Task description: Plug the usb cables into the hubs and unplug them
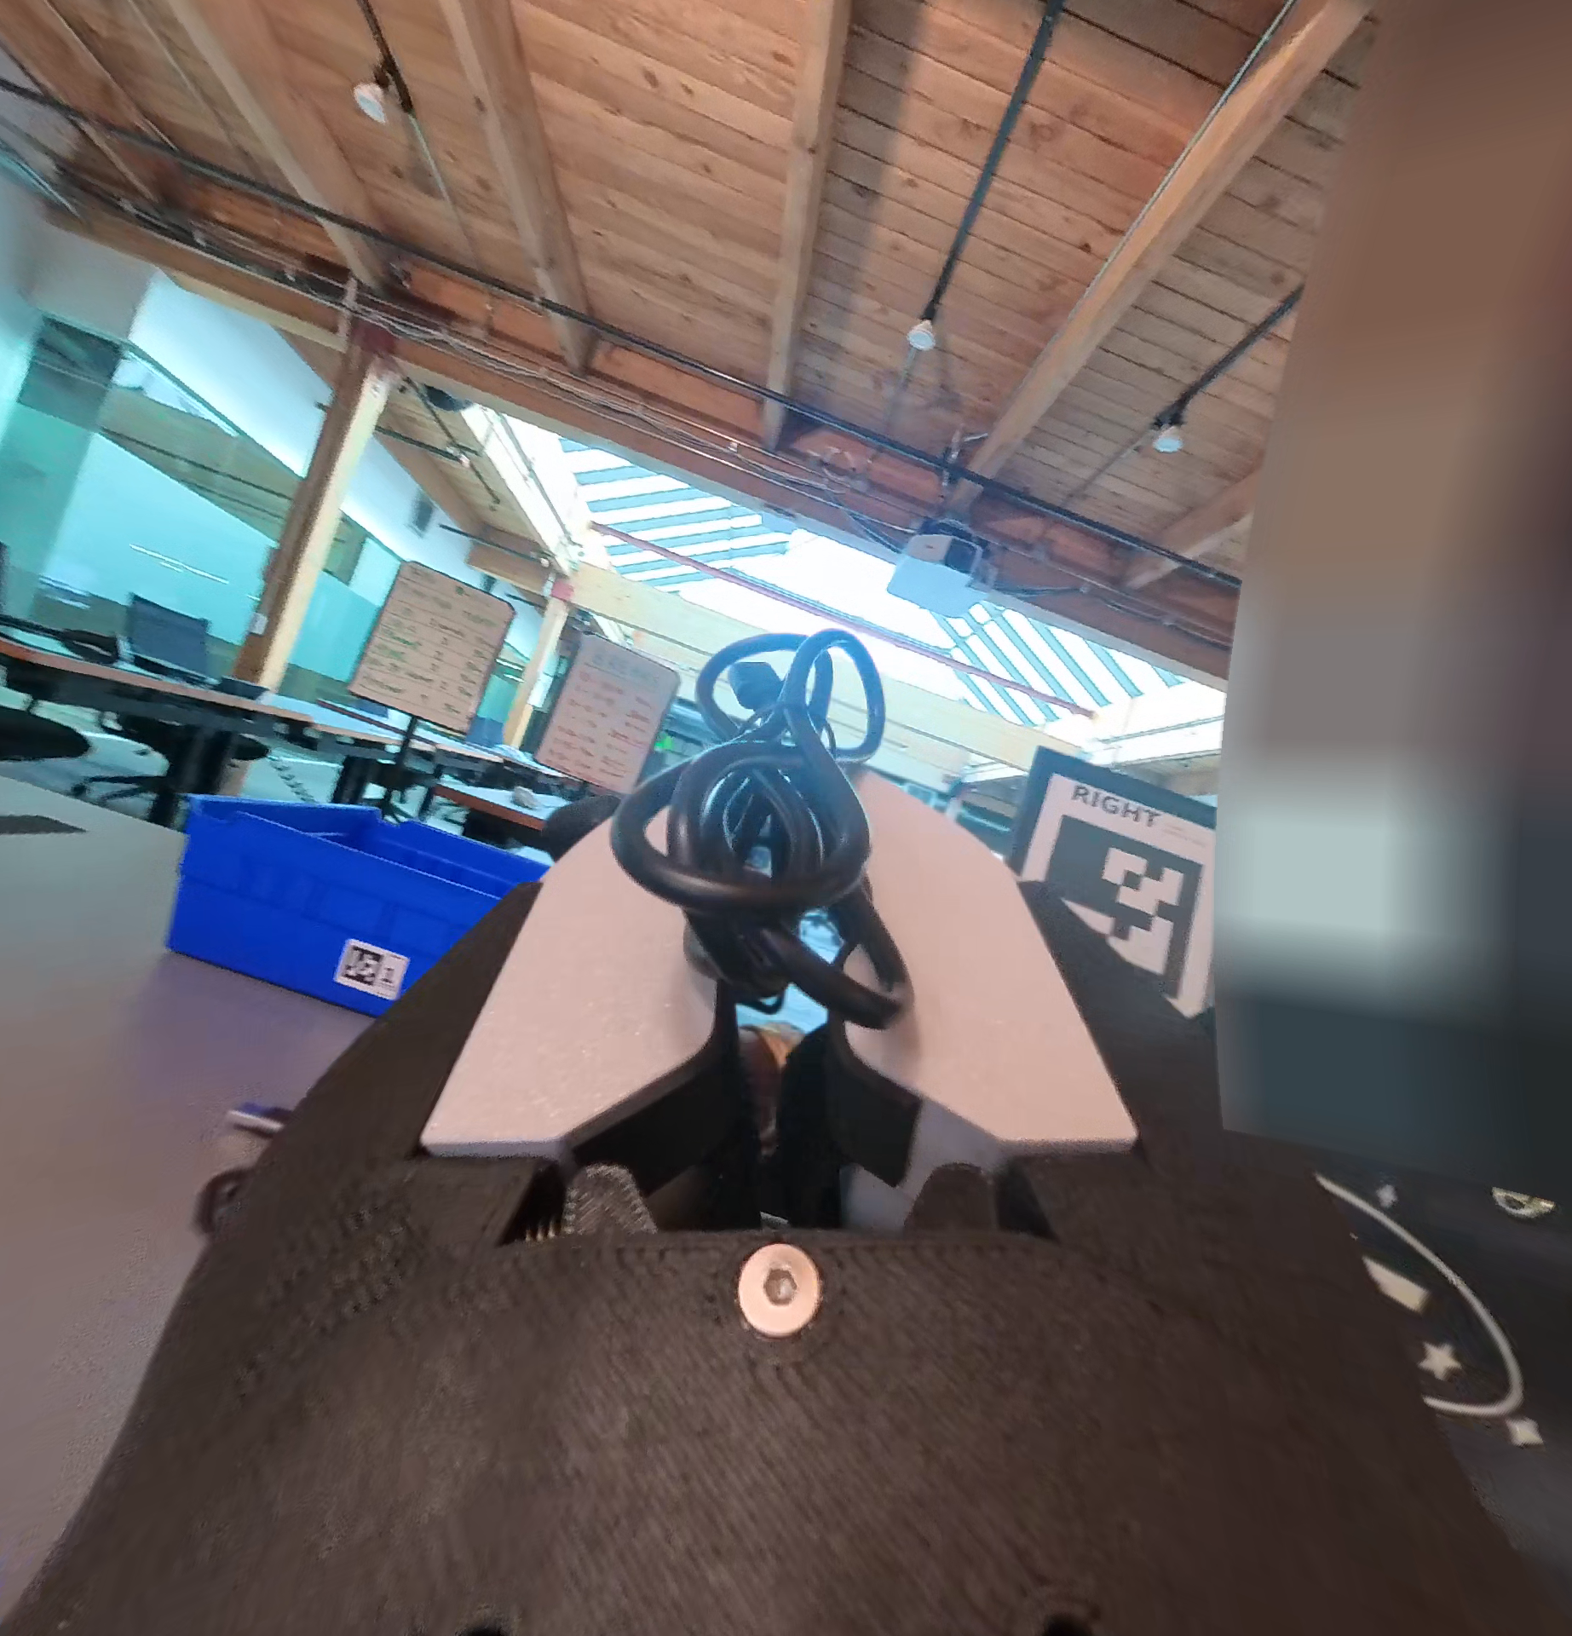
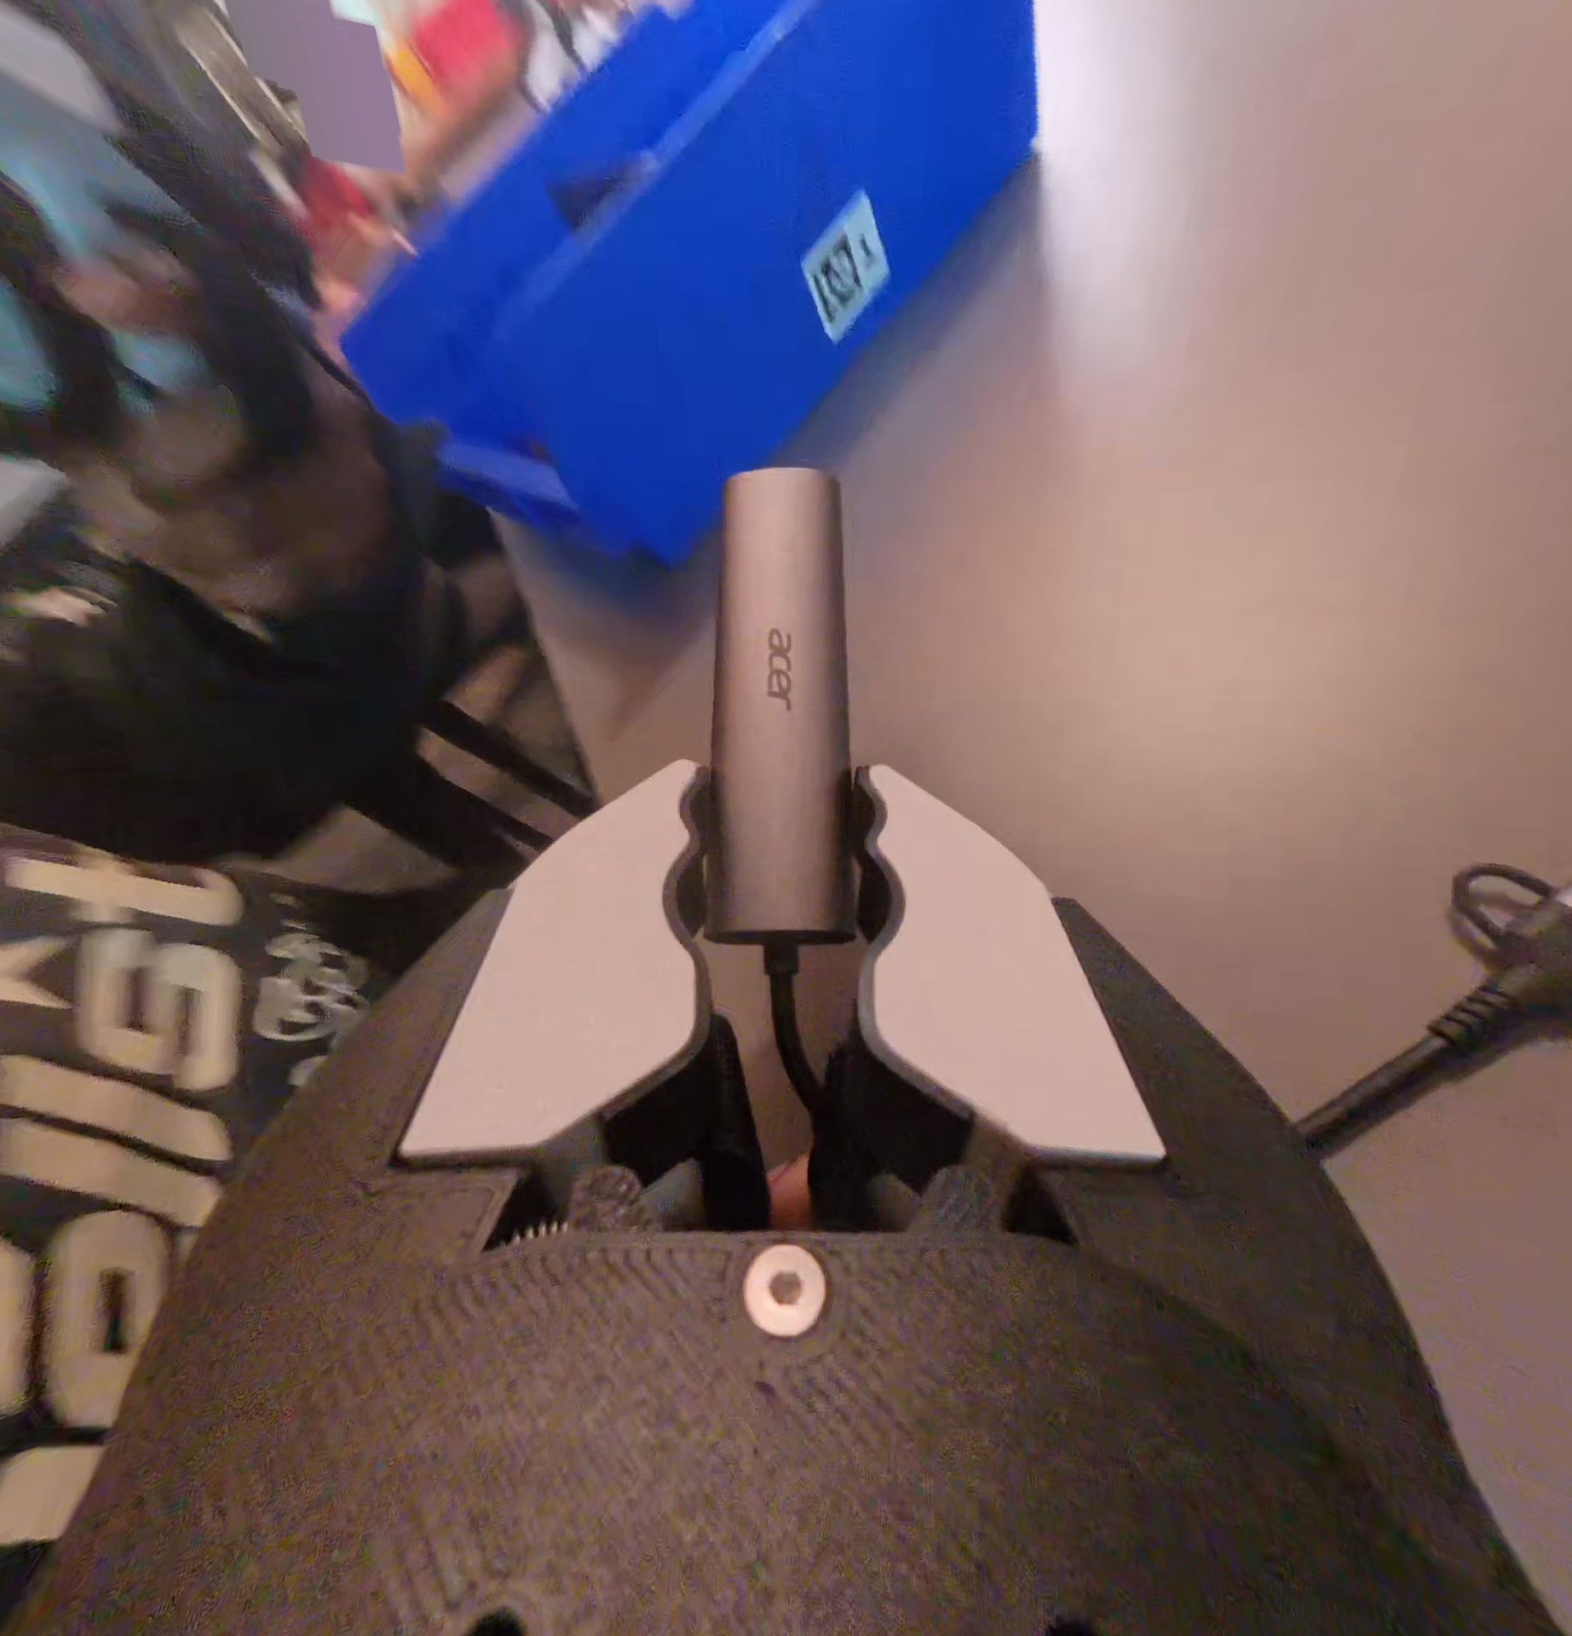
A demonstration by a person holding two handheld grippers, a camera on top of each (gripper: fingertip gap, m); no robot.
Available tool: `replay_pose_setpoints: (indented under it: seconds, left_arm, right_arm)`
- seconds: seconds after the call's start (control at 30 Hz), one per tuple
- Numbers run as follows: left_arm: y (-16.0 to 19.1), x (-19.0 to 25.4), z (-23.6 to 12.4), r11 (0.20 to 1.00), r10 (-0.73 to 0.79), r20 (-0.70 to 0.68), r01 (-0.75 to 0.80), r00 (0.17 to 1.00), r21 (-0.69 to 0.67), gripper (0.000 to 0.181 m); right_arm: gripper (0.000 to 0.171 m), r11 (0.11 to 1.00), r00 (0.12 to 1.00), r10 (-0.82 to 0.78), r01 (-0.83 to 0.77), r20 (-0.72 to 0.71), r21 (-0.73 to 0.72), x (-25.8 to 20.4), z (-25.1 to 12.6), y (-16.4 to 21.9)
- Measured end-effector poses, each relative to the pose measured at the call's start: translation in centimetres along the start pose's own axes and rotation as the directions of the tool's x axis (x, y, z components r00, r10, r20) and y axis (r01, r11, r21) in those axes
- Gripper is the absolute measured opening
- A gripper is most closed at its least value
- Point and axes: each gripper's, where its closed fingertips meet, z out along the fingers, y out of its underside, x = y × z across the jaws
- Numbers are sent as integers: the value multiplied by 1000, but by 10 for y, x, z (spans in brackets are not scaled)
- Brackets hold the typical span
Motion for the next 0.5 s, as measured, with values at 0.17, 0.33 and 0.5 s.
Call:
replay_pose_setpoints:
  seconds: [0.17, 0.33, 0.5]
  left_arm:
    - [4, -8, 0, 991, 136, 89, -133, 987, -33, 16]
    - [12, -9, 2, 964, 259, 129, -249, 957, -89, 16]
    - [20, -8, 2, 836, 547, 172, -525, 819, -160, 17]
  right_arm:
    - [30, 980, 970, 157, -176, 188, 88, -21, -7, -12]
    - [30, 953, 935, 223, -269, 276, 142, -30, -13, -23]
    - [30, 936, 940, 179, -253, 289, 245, -49, -17, -39]
